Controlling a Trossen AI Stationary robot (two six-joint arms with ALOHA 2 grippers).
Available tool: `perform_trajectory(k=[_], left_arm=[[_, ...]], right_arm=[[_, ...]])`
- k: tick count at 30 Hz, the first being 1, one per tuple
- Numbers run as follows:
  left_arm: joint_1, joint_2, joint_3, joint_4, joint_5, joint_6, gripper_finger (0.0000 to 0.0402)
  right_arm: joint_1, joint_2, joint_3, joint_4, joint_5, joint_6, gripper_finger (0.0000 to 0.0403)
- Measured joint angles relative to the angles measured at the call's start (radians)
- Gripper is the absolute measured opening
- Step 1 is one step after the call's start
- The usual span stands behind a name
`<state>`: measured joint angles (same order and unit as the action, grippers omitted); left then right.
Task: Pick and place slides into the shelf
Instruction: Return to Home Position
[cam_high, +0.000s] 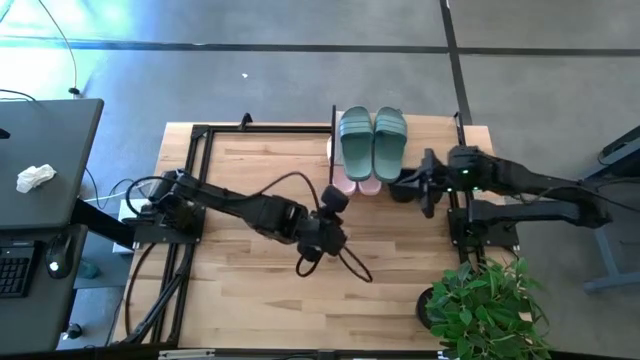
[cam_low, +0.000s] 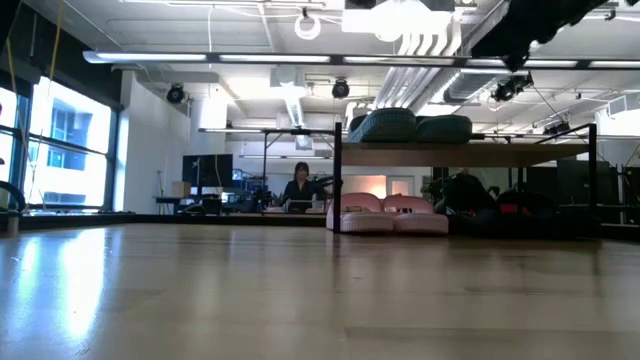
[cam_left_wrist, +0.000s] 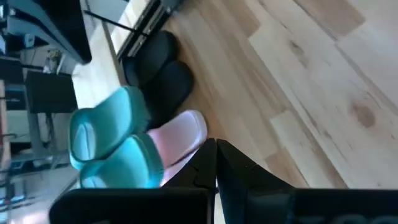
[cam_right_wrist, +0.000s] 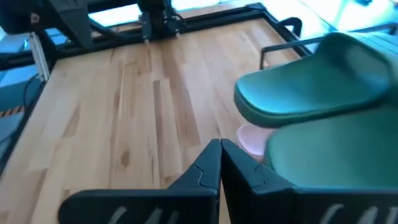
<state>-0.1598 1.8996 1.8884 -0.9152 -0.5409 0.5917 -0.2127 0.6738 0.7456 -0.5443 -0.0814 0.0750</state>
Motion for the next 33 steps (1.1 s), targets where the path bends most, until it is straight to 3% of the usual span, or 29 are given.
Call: perform_trajectory(k=[8,12,16,21,25,29,33], left_arm=[[0.140,-0.002,0.216,-0.142,0.223,0.044,0.0000],[0.216,-0.035,0.218,-0.159,0.338,0.044,0.0000],[0.272,-0.087,0.113,-0.112,0.395,0.018,0.0000],[0.291,-0.220,-0.214,0.131,0.458,-0.031,0.0000],[0.290,-0.346,-0.513,0.368,0.506,-0.077,0.0000],[0.291,-0.498,-0.714,0.587,0.556,-0.092,0.0000],[0.297,-0.659,-0.877,0.765,0.555,-0.107,0.0000]], right_arm=[[0.000,-0.132,0.060,-0.239,0.019,0.135,0.0000],[0.000,-0.193,0.058,-0.360,0.019,0.202,0.0000],[0.002,-0.248,0.058,-0.433,0.018,0.264,0.0000],[0.008,-0.326,-0.033,-0.397,0.000,0.296,0.0000],[0.021,-0.401,-0.252,-0.203,-0.104,0.361,0.0000],[0.055,-0.413,-0.443,0.292,-0.255,0.380,0.0000],[0.079,-0.403,-0.499,0.689,-0.271,0.309,0.0000]])
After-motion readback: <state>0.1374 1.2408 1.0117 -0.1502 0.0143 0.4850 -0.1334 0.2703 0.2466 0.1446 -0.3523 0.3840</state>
